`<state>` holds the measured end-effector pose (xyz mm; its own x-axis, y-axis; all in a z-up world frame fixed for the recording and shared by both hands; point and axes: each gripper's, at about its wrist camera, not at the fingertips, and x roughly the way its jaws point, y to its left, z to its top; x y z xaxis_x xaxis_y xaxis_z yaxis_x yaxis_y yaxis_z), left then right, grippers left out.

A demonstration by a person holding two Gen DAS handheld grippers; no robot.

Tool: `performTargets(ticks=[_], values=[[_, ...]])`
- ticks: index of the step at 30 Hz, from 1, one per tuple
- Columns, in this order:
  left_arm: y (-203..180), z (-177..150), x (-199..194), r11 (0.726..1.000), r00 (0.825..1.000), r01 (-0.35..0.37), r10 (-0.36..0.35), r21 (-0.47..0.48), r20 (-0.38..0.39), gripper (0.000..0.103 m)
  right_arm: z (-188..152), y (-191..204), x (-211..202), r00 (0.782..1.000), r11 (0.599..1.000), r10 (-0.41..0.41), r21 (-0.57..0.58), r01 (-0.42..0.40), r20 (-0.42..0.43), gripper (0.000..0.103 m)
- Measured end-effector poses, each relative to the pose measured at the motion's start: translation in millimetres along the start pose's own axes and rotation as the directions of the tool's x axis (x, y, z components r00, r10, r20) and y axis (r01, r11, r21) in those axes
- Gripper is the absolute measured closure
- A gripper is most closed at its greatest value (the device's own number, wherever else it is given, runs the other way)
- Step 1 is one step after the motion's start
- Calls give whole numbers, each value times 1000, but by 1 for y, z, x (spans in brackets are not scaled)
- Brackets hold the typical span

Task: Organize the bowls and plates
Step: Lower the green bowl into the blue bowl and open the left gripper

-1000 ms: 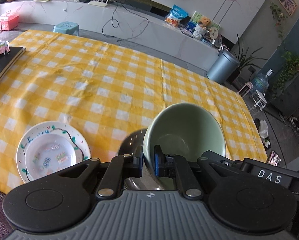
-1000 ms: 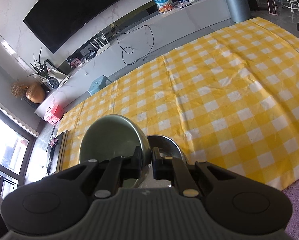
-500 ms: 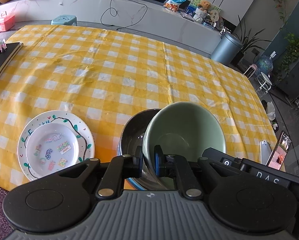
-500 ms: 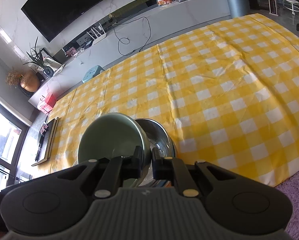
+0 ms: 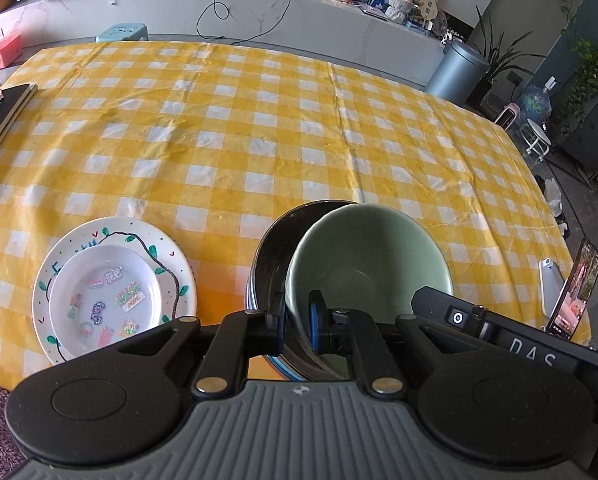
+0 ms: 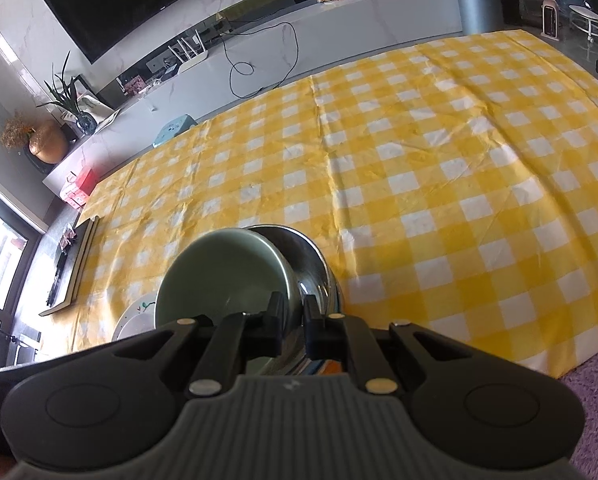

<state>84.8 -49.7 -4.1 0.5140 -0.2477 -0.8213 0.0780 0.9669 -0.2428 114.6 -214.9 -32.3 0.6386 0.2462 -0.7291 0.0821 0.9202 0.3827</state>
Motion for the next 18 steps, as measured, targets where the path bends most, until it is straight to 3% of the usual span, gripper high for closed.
performTargets(ticks=[18], values=[[-15,1,8,982,996,-85,82,166,27,90,1,3,13,999,998,-43,-38,42,-5,101]])
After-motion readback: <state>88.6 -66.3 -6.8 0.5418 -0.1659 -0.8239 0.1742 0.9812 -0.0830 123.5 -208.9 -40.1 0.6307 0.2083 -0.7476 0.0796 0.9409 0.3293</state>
